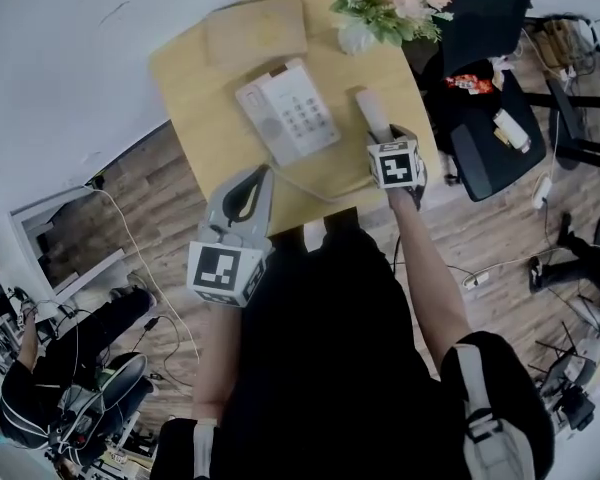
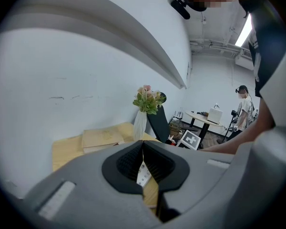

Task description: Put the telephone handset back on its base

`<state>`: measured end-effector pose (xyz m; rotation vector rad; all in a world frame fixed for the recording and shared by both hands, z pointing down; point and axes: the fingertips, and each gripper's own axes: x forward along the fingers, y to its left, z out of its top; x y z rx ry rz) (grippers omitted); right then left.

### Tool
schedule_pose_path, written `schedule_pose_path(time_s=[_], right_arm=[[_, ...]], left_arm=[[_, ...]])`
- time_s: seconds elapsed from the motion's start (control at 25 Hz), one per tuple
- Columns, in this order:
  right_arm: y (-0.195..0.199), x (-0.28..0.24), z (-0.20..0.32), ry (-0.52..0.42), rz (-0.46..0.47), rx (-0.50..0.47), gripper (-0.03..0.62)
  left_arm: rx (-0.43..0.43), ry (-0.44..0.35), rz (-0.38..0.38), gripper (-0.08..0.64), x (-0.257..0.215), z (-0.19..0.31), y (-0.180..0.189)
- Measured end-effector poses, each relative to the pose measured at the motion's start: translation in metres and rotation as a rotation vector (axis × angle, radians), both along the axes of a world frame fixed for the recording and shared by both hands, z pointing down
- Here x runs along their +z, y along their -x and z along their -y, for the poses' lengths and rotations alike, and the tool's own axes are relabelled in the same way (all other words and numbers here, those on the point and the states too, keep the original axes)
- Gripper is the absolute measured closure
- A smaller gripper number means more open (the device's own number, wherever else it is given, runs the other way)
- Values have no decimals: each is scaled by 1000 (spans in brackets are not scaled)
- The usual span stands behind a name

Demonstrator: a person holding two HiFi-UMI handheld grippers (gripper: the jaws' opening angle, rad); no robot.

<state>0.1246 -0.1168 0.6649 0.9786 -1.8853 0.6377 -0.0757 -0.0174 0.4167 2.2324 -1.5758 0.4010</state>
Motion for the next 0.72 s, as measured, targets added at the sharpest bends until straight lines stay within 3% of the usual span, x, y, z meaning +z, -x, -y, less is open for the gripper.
schedule_pose_path(time_s=[0.72], right_arm=[[11,-33,4,-43,45,-130,373]], left_arm=[[-191,-51,9,549,-13,-24,4]])
